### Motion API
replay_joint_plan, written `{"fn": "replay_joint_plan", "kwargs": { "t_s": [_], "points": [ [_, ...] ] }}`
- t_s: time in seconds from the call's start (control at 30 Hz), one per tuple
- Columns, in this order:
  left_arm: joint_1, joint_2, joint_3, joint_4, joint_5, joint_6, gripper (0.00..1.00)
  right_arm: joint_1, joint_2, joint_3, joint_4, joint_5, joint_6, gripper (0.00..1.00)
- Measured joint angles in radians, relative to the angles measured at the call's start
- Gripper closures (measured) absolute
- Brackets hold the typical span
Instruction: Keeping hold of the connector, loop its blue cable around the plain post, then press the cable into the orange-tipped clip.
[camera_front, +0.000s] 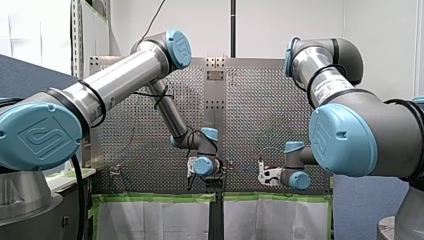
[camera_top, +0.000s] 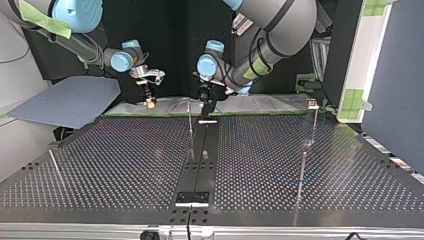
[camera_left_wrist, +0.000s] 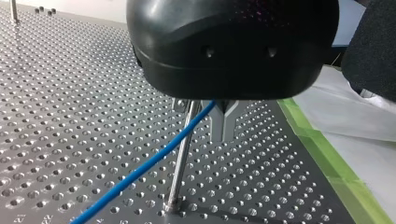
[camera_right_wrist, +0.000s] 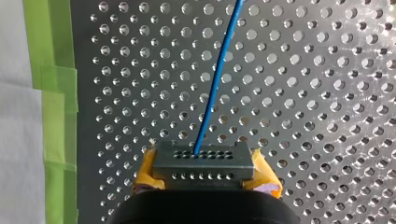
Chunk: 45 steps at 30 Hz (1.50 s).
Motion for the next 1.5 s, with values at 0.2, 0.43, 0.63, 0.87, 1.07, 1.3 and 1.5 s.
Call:
{"fn": "replay_joint_plan", "kwargs": {
  "t_s": [0.2,0.43,0.63,0.87,1.07,1.3,1.5],
  "points": [
    [0.011,0.000,0.031,-0.028,0.007,0.000,0.99,-0.001,0.000,-0.017,0.013,-0.001,-0.002,1.00],
    [0.018,0.000,0.066,-0.061,0.014,0.000,0.99,-0.002,0.000,-0.030,0.012,-0.001,-0.001,1.00],
    [0.026,0.000,0.090,-0.081,0.013,0.000,0.99,-0.006,0.000,-0.058,0.033,-0.003,-0.002,1.00],
    [0.035,0.000,0.112,-0.101,0.012,0.000,0.99,-0.010,0.000,-0.098,0.071,-0.004,-0.003,1.00],
    [0.046,0.000,0.130,-0.118,0.011,0.000,0.99,-0.011,0.000,-0.135,0.108,-0.005,-0.008,1.00],
    [0.053,0.000,0.145,-0.135,0.007,0.001,0.99,-0.011,0.000,-0.152,0.133,-0.006,-0.024,1.00],
    [0.054,0.000,0.147,-0.137,0.006,0.001,0.99,-0.011,0.000,-0.153,0.133,-0.006,-0.025,1.00]
  ]
}}
